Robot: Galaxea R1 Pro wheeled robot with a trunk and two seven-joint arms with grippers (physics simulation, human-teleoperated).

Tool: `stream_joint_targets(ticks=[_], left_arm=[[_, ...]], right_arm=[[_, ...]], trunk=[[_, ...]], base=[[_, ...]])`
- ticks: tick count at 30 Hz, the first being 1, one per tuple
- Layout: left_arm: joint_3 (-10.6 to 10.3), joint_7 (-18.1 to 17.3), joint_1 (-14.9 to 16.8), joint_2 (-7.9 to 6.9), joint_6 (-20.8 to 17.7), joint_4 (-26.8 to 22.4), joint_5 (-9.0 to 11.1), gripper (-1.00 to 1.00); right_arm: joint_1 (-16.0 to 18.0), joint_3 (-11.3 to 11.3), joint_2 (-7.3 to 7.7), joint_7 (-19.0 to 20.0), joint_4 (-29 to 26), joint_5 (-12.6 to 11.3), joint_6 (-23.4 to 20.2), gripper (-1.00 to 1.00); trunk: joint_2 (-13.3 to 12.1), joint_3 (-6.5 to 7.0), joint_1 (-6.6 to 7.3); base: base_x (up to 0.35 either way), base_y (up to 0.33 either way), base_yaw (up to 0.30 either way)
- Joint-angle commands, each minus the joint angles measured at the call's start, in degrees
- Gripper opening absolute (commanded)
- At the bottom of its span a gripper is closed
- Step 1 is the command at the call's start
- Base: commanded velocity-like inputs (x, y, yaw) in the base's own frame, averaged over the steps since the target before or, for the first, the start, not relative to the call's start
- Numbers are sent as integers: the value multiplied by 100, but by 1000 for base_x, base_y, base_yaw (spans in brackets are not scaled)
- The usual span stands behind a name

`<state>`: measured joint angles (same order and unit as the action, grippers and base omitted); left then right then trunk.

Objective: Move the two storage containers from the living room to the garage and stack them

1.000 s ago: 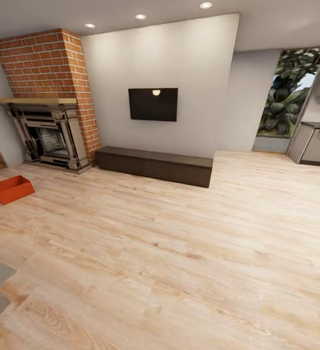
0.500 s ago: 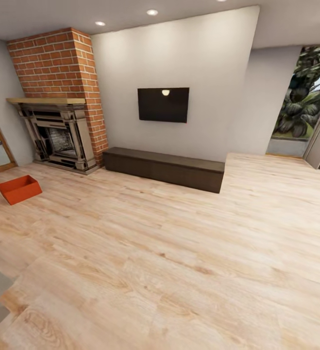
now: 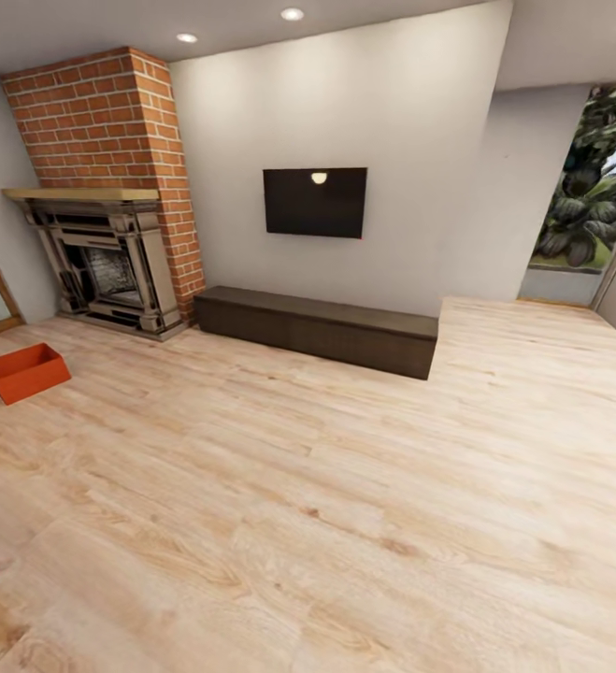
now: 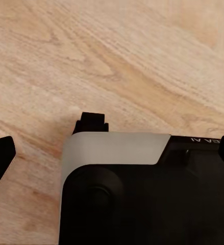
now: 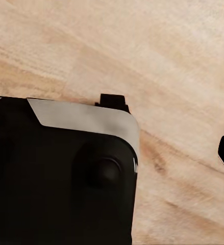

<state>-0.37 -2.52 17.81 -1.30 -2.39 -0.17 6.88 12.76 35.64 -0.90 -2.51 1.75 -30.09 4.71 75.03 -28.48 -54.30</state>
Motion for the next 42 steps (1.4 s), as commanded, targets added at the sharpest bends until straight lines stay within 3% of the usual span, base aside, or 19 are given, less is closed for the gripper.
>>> stream_joint_targets(ticks=[1,21,42], left_arm=[[-7,-23,3,-2,-25,-1,60,100],[-7,-20,3,-3,-25,0,59,100],[-7,-22,3,-6,-25,-4,59,100]], right_arm=[[7,48,-6,-4,17,-49,30,100],[5,48,-3,-4,18,-49,39,100],[2,48,2,-4,18,-49,48,100]], trunk=[[2,-5,-3],[2,-5,-3],[2,-5,-3]], base=[[320,0,0],[320,0,13],[320,0,249]])
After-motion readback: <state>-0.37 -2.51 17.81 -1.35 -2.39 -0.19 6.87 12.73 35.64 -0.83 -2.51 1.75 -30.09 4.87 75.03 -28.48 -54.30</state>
